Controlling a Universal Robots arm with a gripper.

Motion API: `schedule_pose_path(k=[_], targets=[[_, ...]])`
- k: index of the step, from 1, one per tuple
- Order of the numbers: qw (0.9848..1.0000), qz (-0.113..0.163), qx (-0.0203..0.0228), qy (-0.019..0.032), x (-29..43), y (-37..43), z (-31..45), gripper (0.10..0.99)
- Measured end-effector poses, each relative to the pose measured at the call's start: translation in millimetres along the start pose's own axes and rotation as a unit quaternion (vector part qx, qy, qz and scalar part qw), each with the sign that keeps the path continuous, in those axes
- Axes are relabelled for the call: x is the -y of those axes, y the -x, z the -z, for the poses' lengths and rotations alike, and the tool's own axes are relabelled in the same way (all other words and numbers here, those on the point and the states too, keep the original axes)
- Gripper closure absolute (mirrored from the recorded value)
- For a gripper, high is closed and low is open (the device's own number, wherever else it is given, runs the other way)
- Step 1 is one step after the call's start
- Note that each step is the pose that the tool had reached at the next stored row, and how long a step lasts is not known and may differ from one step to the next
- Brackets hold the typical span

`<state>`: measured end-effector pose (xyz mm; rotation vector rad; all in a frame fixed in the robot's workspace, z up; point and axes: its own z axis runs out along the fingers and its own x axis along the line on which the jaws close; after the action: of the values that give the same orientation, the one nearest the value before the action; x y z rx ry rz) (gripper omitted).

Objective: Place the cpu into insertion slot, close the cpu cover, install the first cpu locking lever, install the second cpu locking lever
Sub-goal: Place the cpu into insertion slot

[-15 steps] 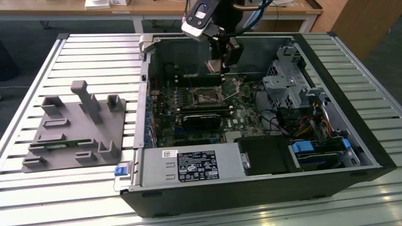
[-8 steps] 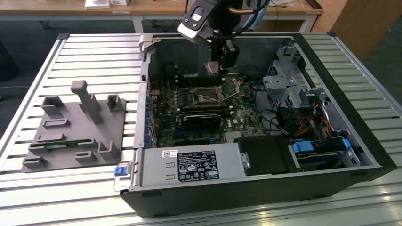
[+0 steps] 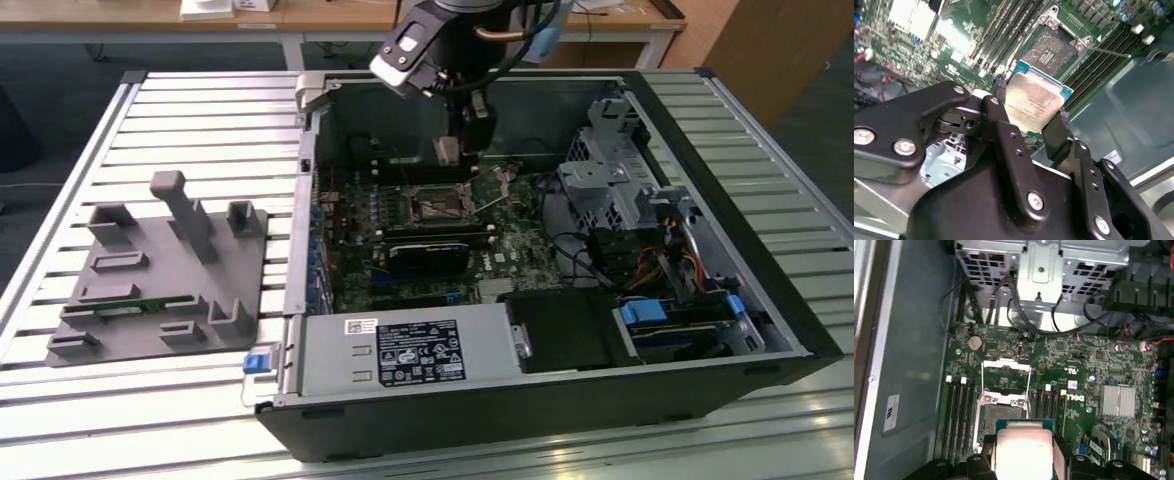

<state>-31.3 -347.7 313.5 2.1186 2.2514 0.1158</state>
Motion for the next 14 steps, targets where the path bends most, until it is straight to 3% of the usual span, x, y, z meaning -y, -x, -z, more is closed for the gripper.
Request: schedule_pose_path(k=[4, 7, 14], targets=[[0.9995, -0.030, 0.0035, 0.0004, 0.4, -0.2, -4.6, 0.549], [0.9994, -0.030, 0.0144, 0.0029, 0.7, -0.6, -7.7, 0.549], [0.9999, -0.008, 0.0098, 0.0036, 1.8, -3.5, -19.8, 0.549]])
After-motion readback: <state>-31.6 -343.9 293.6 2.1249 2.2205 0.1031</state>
